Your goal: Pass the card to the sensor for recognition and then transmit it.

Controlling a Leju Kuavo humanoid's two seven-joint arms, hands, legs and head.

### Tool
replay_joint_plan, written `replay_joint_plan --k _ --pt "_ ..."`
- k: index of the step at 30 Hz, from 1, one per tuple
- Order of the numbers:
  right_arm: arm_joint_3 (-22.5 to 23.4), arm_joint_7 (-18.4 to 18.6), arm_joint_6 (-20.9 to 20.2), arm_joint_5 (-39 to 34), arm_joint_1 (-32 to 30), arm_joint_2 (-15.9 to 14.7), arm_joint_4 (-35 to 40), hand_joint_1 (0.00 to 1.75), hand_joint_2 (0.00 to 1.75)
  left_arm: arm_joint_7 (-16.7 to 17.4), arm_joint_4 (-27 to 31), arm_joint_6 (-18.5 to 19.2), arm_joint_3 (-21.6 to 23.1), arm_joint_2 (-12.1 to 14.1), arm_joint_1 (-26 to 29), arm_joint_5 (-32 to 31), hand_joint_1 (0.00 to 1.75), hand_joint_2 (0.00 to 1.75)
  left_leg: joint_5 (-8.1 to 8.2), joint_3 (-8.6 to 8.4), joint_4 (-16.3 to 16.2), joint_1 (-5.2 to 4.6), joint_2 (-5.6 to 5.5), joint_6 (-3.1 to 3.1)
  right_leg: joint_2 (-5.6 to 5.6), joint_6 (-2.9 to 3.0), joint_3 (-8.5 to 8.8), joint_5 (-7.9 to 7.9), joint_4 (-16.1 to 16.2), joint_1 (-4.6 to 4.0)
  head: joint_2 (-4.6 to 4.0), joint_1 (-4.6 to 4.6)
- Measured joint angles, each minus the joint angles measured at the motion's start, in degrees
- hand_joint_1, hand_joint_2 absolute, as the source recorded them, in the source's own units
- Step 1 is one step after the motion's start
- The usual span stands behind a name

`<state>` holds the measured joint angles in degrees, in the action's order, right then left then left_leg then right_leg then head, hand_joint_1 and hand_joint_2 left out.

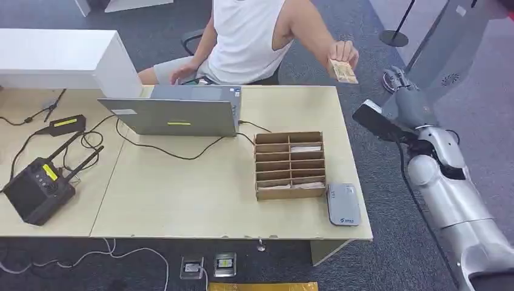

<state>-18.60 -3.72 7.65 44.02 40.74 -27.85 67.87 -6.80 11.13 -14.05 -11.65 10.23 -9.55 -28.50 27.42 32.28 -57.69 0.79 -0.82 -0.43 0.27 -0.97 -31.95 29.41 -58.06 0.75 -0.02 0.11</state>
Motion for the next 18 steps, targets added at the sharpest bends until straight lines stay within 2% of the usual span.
replay_joint_plan --k 9,18 --pt "0.02 0.13 -0.02 -0.20 -1.05 0.53 2.56 0.00 1.75 0.00 0.00 -0.09 0.00 0.22 0.53 0.00 0.00 0.00 -0.01 0.00 0.00 0.00 -0.02 0.00 0.00 0.00 -0.01 0.00 0.00 0.00 0.00 0.02" --pt "1.60 2.38 0.37 -0.85 -2.38 0.37 7.30 0.00 1.75 -0.26 -0.04 -0.07 0.00 0.33 0.61 -0.04 0.00 0.00 -0.01 -0.02 0.00 0.00 -0.01 0.00 -0.02 0.00 -0.01 0.00 0.00 0.00 0.00 0.02"
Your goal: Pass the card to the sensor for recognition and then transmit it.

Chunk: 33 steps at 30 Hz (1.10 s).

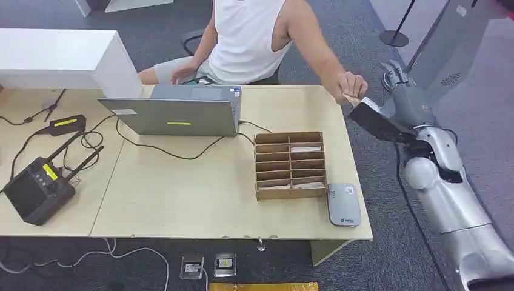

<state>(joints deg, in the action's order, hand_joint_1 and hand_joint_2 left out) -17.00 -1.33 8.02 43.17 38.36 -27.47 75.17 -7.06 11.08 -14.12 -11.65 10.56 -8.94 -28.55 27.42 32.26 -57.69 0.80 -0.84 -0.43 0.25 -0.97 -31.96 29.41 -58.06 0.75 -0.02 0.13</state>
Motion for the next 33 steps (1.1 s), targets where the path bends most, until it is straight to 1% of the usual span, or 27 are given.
replay_joint_plan --k 7,8,9,10,11,17,33 --pt "1.75 0.98 0.15 -0.70 -1.26 -0.46 3.91 0.00 1.75 0.00 0.00 0.07 0.00 0.07 -0.02 -0.63 0.00 0.00 0.00 -0.01 0.00 0.00 0.00 0.00 -0.01 0.00 0.00 0.00 0.00 0.00 0.00 0.00" --pt "1.99 1.07 0.15 -0.70 -1.49 -0.52 4.24 0.16 1.75 0.00 0.00 0.07 0.00 0.07 -0.02 -0.68 0.00 0.00 0.00 -0.01 0.00 0.00 0.00 0.00 0.00 0.00 0.00 0.00 0.01 0.00 0.00 -0.02" --pt "2.27 1.20 0.15 -0.70 -1.83 -0.61 4.48 1.01 1.75 0.00 0.00 0.09 0.00 0.07 -0.02 -0.72 0.00 0.00 0.00 -0.01 0.00 0.00 0.01 0.00 0.00 0.00 0.00 0.00 0.01 0.00 0.00 0.00" --pt "2.53 1.29 0.15 -0.72 -2.11 -0.74 4.70 1.64 1.75 0.00 0.00 0.13 0.00 0.07 -0.02 -0.83 0.00 0.00 0.00 -0.01 0.00 0.00 0.01 0.00 -0.01 0.00 0.00 0.00 0.01 0.00 0.00 0.00" --pt "2.64 1.35 0.15 -0.72 -2.43 -0.83 4.89 1.75 1.75 0.00 0.00 0.15 0.00 0.07 -0.03 -1.03 0.00 0.00 0.00 -0.02 0.00 0.00 0.01 0.00 -0.03 0.00 0.00 0.00 0.01 0.00 0.00 -0.02" --pt "3.78 1.44 0.15 -0.70 -3.59 -1.14 5.98 1.75 1.75 0.00 0.00 0.22 0.00 0.07 -0.10 -1.38 0.00 0.00 0.00 -0.02 0.00 0.00 0.02 0.00 -0.06 0.00 -0.01 0.00 0.01 0.00 0.00 -0.02" --pt "4.83 1.31 -0.20 -0.96 -4.01 -1.38 6.27 1.75 1.75 0.00 0.00 0.57 0.00 0.04 -0.20 -1.44 0.00 0.00 0.01 -0.01 0.00 0.00 0.03 0.00 -0.07 0.00 -0.01 0.00 0.01 0.00 0.00 0.00"
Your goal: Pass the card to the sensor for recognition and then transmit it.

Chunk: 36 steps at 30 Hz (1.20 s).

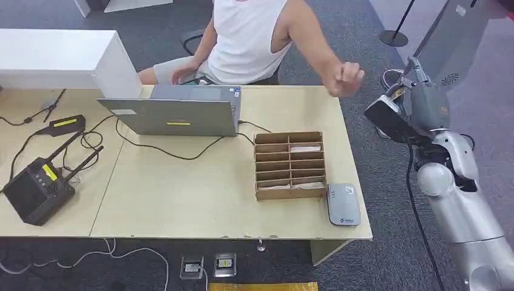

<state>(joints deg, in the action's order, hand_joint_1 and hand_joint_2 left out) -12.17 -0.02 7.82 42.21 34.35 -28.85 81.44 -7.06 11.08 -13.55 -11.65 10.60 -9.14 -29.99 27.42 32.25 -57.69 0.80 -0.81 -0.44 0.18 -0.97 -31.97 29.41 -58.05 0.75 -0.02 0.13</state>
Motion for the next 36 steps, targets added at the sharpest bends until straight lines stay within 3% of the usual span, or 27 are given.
replay_joint_plan --k 12,23,29,36 --pt "2.16 0.11 -0.48 -3.89 -2.44 -0.65 -0.09 1.75 1.75 0.00 0.00 -0.17 0.00 -0.04 -0.08 0.48 0.00 0.00 0.01 0.00 0.00 0.00 0.00 -0.01 0.02 0.00 0.00 0.00 0.00 0.00 0.00 0.00" --pt "8.30 -2.91 -2.06 -11.10 -12.78 -1.51 -1.79 1.75 1.75 -0.13 -0.13 -0.87 0.00 0.18 1.51 2.25 0.00 0.00 0.06 0.04 0.01 0.01 -0.03 -0.02 0.08 0.01 -0.02 0.03 0.02 -0.01 0.00 -0.02" --pt "9.81 -2.45 -2.97 -10.88 -17.77 -0.44 -1.81 1.75 1.75 -0.13 -0.17 -0.98 -0.02 0.20 1.69 2.25 0.00 0.00 0.06 0.04 0.02 0.01 0.03 -0.03 0.00 0.01 -0.04 0.03 0.02 -0.02 0.00 -0.04" --pt "9.79 -2.29 -5.23 -9.07 -19.06 0.68 -1.86 1.75 1.75 -0.13 -0.15 -0.92 -0.02 0.35 1.24 2.25 0.00 0.00 0.06 0.04 0.01 0.01 0.02 -0.03 0.00 0.01 -0.03 0.03 0.02 -0.01 0.00 0.00"
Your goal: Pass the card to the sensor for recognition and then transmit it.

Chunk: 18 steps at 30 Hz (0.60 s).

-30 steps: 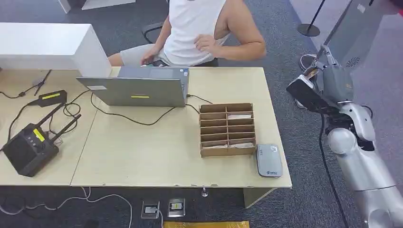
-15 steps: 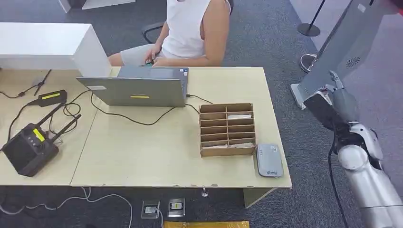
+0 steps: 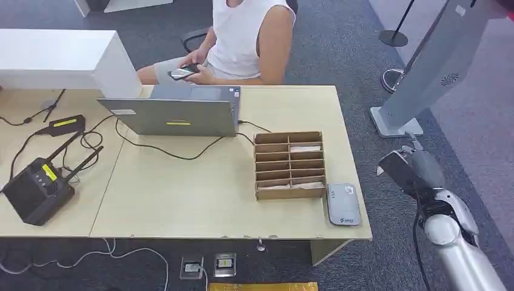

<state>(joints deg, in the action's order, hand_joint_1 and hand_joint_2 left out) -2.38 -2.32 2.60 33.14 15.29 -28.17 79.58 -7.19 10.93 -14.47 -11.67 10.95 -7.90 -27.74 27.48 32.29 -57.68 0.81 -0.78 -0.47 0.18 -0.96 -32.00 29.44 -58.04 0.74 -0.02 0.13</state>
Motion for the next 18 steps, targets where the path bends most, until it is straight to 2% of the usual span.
replay_joint_plan --k 18 --pt "-2.99 -0.26 -3.52 1.09 -0.30 3.56 -1.90 1.75 1.75 0.07 -0.02 -0.46 0.00 -0.02 -0.06 -0.15 0.00 0.00 0.00 0.02 0.01 0.00 0.00 0.00 0.01 0.00 0.00 0.00 0.00 0.00 0.00 -0.02"
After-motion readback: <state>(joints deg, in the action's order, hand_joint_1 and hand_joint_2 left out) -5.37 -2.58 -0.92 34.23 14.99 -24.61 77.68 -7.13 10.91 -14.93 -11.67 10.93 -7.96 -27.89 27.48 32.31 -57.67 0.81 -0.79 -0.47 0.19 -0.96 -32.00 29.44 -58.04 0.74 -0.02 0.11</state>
